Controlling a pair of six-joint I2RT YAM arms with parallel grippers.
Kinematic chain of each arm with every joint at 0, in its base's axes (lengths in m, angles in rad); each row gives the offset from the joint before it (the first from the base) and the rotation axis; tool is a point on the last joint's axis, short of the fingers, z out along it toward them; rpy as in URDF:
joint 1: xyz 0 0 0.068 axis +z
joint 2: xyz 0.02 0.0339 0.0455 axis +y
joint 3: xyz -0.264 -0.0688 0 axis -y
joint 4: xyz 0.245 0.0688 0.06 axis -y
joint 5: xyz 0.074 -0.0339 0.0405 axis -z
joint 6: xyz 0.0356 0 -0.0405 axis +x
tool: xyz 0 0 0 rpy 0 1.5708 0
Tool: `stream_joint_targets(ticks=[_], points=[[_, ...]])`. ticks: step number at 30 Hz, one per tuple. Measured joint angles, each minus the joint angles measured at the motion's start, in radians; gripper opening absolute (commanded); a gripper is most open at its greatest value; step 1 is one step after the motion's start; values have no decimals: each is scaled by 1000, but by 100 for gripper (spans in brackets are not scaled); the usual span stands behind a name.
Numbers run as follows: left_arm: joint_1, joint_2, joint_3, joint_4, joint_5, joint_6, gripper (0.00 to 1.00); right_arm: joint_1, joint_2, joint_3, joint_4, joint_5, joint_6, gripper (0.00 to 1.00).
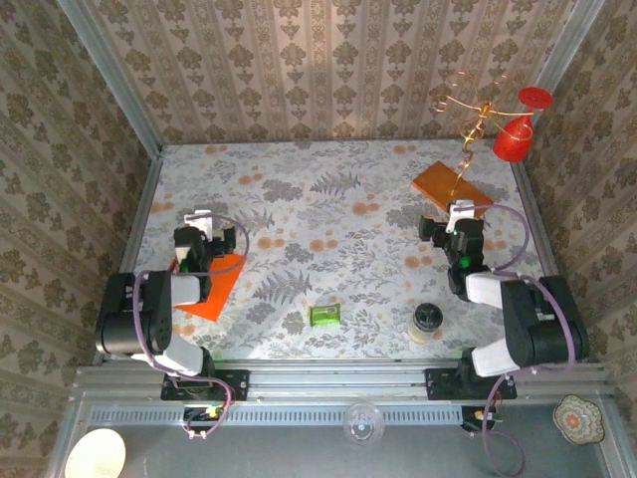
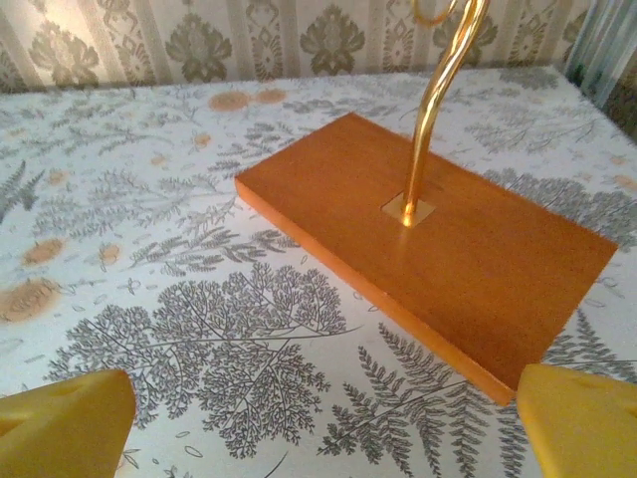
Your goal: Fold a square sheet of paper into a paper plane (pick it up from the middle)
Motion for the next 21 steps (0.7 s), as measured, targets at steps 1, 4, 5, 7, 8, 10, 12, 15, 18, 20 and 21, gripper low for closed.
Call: stream_joint_targets(ticks=[1,4,5,7,8,10,12,15,18,20,21], points=[[0,-26,3,-25,-7,0,100,0,-40,0,-27,6,2,100],[0,-134,29,-134,-35,-22,100,0,-141,15,-114,24,29,100],[0,-179,40,-172,-47,-38,100,0,-167,29,-154,29,48,100],[0,-261,66,-260,-64,-78,100,0,-206,66,-242,33,88,100],[0,-298,83,-312,-72,-106,100,0,-219,88,-286,35,111,100],[0,-366,124,-426,-90,-187,100,0,-239,135,-379,36,159,100],[1,-410,153,-514,-105,-275,100,0,-253,165,-442,27,201,100],[15,-448,159,-632,-105,-415,100,2,-259,193,-534,-18,264,100],[42,-447,142,-727,-66,-525,100,21,-243,237,-635,-63,311,100],[64,-432,138,-799,-25,-592,97,43,-217,277,-684,-90,329,100],[71,-422,138,-818,-10,-612,96,53,-201,295,-702,-98,336,100]])
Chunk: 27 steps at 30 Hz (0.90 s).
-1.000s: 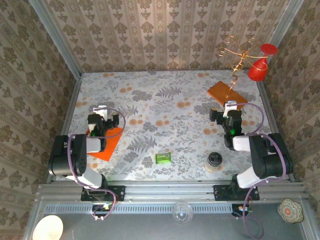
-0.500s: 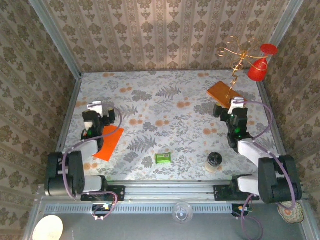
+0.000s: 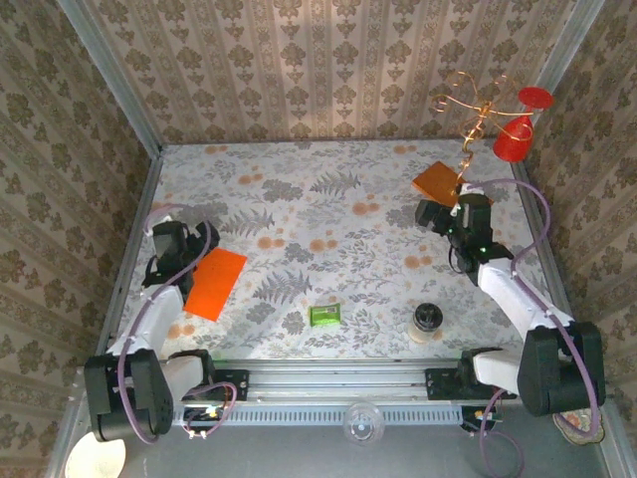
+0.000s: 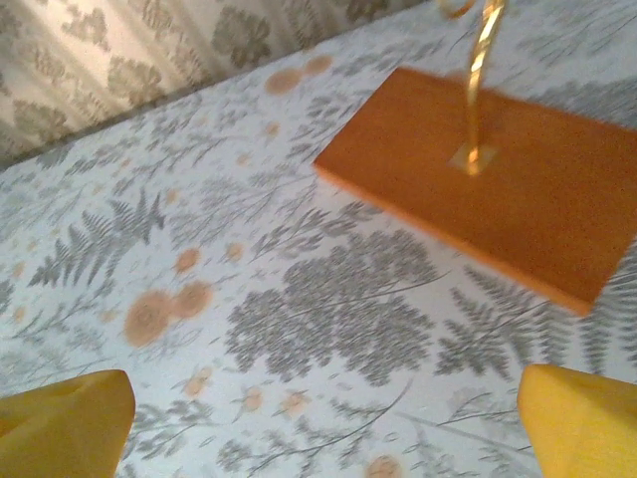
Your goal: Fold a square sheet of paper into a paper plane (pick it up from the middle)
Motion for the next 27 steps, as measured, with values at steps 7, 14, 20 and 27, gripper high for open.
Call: stream_joint_targets(ticks=[7,14,20,27], points=[[14,124,11,-138,87,-140,83,95,176,176,-125,-47,32,100],[14,249,56,-160,107,-190,72,176,292,248,-166,-69,49,100],[14,323,134,-162,113,-190,69,203,333,278,-186,-77,58,100],[-8,416,190,-167,113,-182,62,219,358,289,-187,-79,74,100]])
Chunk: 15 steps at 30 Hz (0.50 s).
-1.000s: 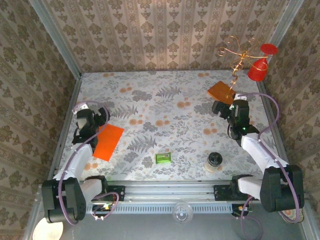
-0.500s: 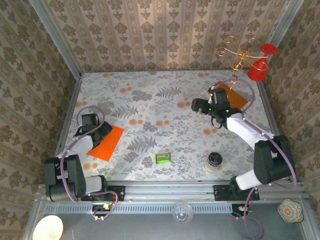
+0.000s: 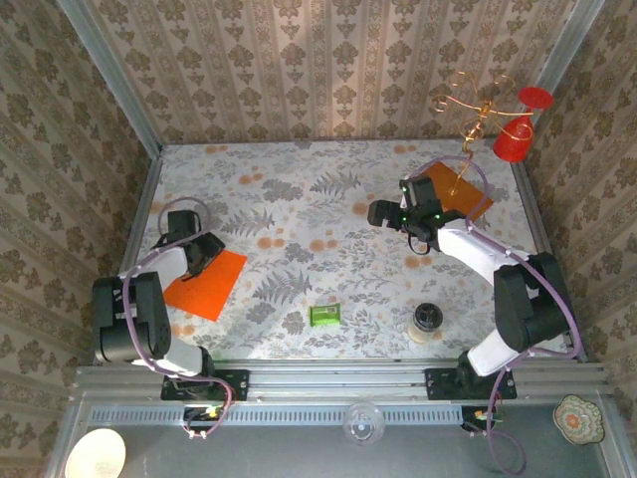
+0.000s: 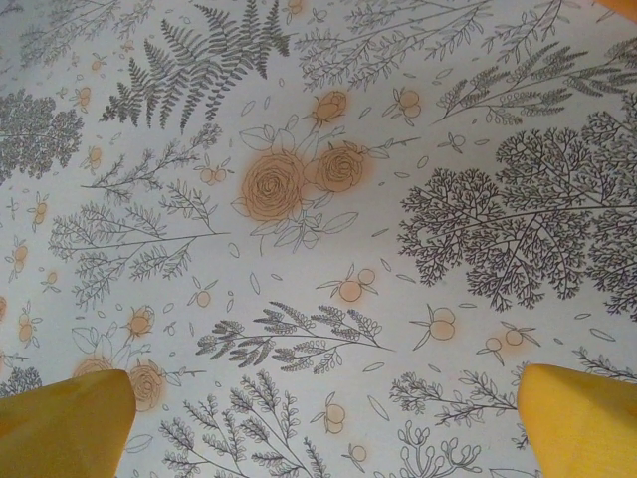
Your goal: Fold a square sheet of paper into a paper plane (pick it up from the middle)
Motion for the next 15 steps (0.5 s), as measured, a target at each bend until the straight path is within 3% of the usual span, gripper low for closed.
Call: stream_joint_targets(ticks=[8,10,15], points=[[-121,100,72,-1,0,4,58,0,6,5,-17,3,38,100],[-179,146,116,12,5,-1,57,0,6,5,-17,5,53,99],[-373,310,284,58,31,-16,52,0,40,54,-51,6,80,88]])
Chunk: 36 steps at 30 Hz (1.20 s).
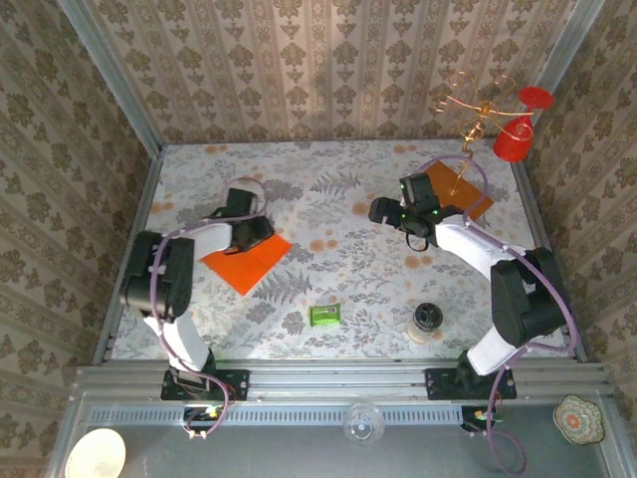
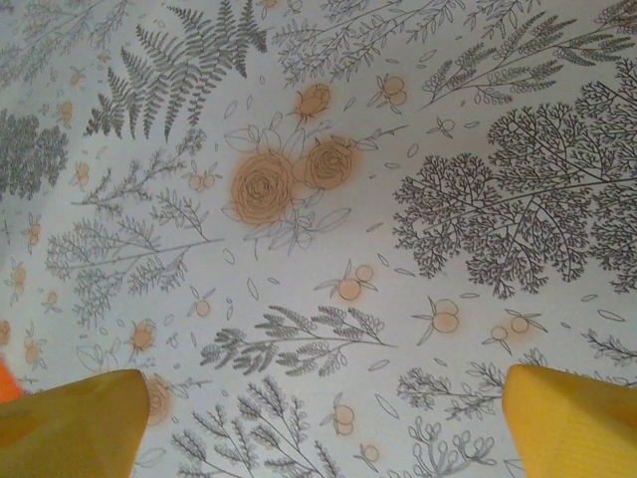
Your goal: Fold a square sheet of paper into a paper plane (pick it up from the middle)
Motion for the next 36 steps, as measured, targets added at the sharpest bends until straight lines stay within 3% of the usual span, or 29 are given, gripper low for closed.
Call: stream_joint_targets(ticks=[7,14,20,28,33,36], points=[[-261,184,206,73,74,-23,46,-2,44,40,-60,0,31,86],[-379,231,272,74,185,-44,46,-47,44,39,-85,-6,57,85],[-342,159,265,15,238,-44,49,-68,44,47,-136,-72,51,77],[-161,-179,98,-1,221,-48,48,25,181,214,-205,-216,18,46],[-136,-196,0,-35,211,-61,42,90,332,346,-260,-269,3,29],[-149,-183,-20,-61,212,-74,39,106,405,409,-286,-289,3,26]])
